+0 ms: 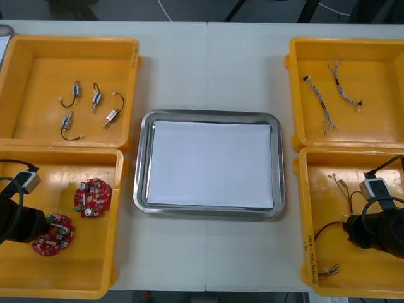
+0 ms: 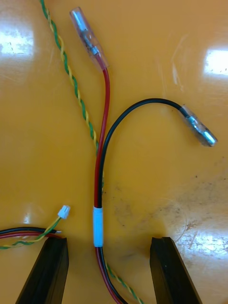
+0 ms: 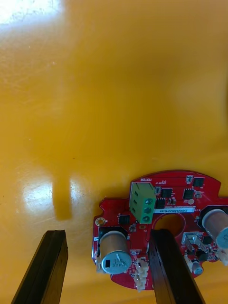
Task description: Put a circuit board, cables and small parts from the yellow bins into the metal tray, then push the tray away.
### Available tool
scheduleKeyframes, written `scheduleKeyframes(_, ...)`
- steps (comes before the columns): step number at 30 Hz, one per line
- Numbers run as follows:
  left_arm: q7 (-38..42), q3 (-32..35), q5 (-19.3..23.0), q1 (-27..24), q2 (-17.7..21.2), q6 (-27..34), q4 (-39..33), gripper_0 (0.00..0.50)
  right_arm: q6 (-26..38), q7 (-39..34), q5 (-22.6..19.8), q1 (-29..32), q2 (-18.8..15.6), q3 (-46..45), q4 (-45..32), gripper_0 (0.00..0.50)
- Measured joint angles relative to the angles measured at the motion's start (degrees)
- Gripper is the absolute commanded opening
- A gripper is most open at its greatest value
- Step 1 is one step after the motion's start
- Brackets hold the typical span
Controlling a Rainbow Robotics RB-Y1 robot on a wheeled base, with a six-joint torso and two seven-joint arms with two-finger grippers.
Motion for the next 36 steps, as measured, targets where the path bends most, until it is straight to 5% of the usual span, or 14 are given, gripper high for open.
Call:
scheduleKeyframes(13, 0.00, -0.22, -0.41, 0.23, 0.01, -0.84, 0.91, 0.484, 0.01, 0.00, 0.19, 0.03, 0.48, 0.00, 0.00, 0.500)
scheduleKeyframes(14, 0.00, -0.22, -0.41, 0.23, 0.01, -0.85, 0.91, 0.433, 0.01, 0.00, 0.19, 0.04, 0.48, 0.00, 0.00, 0.500)
scheduleKeyframes(16, 0.00, -0.22, -0.41, 0.23, 0.01, -1.00, 0.92, 0.146, 0.01, 0.00, 0.19, 0.07, 0.48, 0.00, 0.00, 0.500)
scheduleKeyframes(17, 0.00, -0.22, -0.41, 0.23, 0.01, -1.11, 0.92, 0.091, 0.01, 0.00, 0.19, 0.10, 0.49, 0.00, 0.00, 0.486)
scheduleKeyframes(18, 0.00, -0.22, -0.41, 0.24, 0.01, -1.16, 0.92, 0.005, 0.01, 0.00, 0.19, 0.14, 0.49, 0.00, -0.01, 0.369)
scheduleKeyframes(21, 0.00, -0.22, -0.41, 0.25, 0.01, -1.21, 0.92, 0.001, 0.01, 0.00, 0.19, 0.32, 0.53, 0.00, -0.01, 0.078)
scheduleKeyframes(23, 0.00, -0.22, -0.41, 0.26, 0.01, -1.43, 0.93, 0.000, 0.01, 0.00, 0.18, 0.41, 0.60, 0.00, -0.02, 0.000)
scheduleKeyframes(36, 0.00, -0.20, 0.39, 0.28, 0.56, -2.06, 0.92, 0.000, 0.01, 0.00, 0.17, 0.51, 0.72, 0.00, -0.03, 0.000)
